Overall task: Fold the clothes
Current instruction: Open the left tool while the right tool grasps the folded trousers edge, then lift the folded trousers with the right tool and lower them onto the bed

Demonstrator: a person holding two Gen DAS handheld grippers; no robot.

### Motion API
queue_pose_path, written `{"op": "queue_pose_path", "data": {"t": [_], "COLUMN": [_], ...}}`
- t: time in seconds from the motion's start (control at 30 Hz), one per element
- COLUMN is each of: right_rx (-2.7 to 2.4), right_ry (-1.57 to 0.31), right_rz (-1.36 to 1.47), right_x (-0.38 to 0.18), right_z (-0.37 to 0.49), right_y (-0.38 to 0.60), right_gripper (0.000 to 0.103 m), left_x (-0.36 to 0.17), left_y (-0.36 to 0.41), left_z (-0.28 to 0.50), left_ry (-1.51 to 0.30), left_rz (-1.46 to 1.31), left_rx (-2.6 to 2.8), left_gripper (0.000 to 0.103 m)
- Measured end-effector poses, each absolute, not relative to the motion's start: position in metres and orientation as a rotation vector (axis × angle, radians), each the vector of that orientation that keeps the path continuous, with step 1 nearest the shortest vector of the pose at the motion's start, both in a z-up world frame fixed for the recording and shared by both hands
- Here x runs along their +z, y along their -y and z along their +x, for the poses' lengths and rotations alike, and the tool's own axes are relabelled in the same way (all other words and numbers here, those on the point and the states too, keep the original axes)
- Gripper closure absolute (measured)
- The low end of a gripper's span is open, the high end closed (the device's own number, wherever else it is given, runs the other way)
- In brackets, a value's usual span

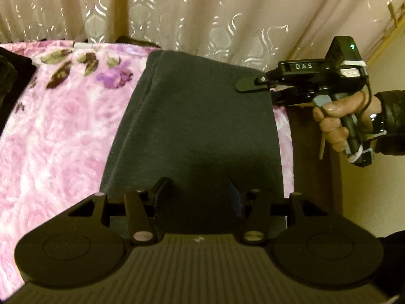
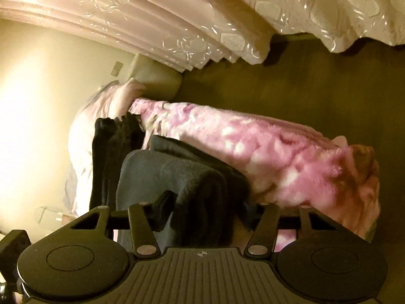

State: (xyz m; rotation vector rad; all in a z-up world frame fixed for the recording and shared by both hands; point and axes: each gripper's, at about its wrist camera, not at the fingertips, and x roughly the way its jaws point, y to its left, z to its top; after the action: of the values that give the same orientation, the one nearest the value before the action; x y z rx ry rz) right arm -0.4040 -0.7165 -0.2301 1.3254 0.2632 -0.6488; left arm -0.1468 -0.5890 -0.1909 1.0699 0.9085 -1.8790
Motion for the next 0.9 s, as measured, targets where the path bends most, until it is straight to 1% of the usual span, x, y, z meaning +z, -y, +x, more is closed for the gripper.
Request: {"op": "queue_pose_path", "data": {"t": [0.07, 0.13, 0.23, 0.37, 0.5, 0.67, 0.73, 0.8, 0.9], "right_rx": [-0.627, -0.61, -0.587, -0.611, -0.633, -0.584, -0.531, -0.469, -0.353], "right_ry": [-0.255, -0.26, -0.272, -0.322, -0.426, -0.515, -0.518, -0.526, -0.566], "right_rz": [1.338, 1.34, 1.34, 1.24, 0.99, 0.512, 0.333, 0.157, -0.049], "right_x": [-0.233, -0.231, -0.227, -0.189, -0.121, -0.031, -0.01, -0.006, -0.032], "right_z": [-0.405, -0.405, -0.406, -0.393, -0.349, -0.256, -0.215, -0.171, -0.113], "right_y": [0.721, 0.722, 0.724, 0.715, 0.69, 0.587, 0.524, 0.445, 0.324], "right_gripper": [0.055, 0.064, 0.073, 0.076, 0.076, 0.076, 0.076, 0.076, 0.076], "left_x": [-0.19, -0.187, -0.183, -0.172, -0.155, -0.119, -0.105, -0.098, -0.092], "left_y": [0.589, 0.588, 0.584, 0.571, 0.548, 0.491, 0.449, 0.398, 0.316], "left_z": [-0.149, -0.149, -0.15, -0.144, -0.125, -0.08, -0.049, -0.014, 0.037], "left_ry": [-0.92, -0.926, -0.915, -0.911, -0.874, -0.796, -0.772, -0.766, -0.767], "left_rz": [1.077, 1.08, 1.088, 1.043, 0.959, 0.819, 0.741, 0.677, 0.596], "left_rx": [-1.861, -1.845, -1.822, -1.779, -1.727, -1.591, -1.506, -1.427, -1.314], "left_gripper": [0.057, 0.057, 0.057, 0.057, 0.057, 0.057, 0.057, 0.057, 0.057]}}
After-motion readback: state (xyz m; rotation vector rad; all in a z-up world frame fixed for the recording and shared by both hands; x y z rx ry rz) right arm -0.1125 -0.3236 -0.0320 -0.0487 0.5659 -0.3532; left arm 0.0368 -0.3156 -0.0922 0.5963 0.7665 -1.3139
